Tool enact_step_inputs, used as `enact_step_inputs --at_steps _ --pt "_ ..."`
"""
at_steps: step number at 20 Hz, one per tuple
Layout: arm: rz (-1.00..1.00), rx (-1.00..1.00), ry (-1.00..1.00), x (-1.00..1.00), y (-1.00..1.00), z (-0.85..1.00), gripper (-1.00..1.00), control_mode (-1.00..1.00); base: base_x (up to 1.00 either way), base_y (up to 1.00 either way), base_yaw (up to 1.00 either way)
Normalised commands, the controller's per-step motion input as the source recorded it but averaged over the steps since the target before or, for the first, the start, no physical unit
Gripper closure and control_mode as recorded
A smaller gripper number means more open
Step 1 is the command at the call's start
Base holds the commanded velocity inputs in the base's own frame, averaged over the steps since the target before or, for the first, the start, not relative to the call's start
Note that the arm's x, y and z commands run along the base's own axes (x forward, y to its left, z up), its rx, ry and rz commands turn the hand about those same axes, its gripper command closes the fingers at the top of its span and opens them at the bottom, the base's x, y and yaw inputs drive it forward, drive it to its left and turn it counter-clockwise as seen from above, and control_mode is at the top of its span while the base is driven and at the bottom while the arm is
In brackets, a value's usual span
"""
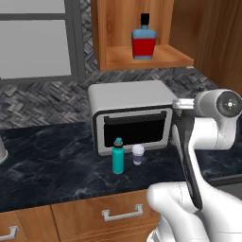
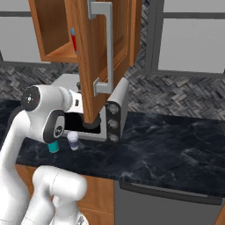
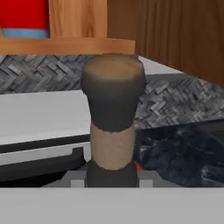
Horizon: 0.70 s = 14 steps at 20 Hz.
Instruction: Sort all alcoholic drinks to one cabinet, and non-alcoholic drinks to the other.
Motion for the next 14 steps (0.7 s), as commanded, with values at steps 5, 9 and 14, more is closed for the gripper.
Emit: enact_step_inputs --at_steps 5,9,14 --pt "-0.03 0.0 -0.12 0.0 0.17 1.0 1.0 -1.0 0.0 0.0 0.0" --pt "-0.01 0.0 -0.08 0.05 0.01 1.0 1.0 -1.0 0.0 0.0 0.0" --pt "0.0 0.0 -0.1 0.52 0.16 0.74 1.0 -1.0 0.0 0.0 0.0"
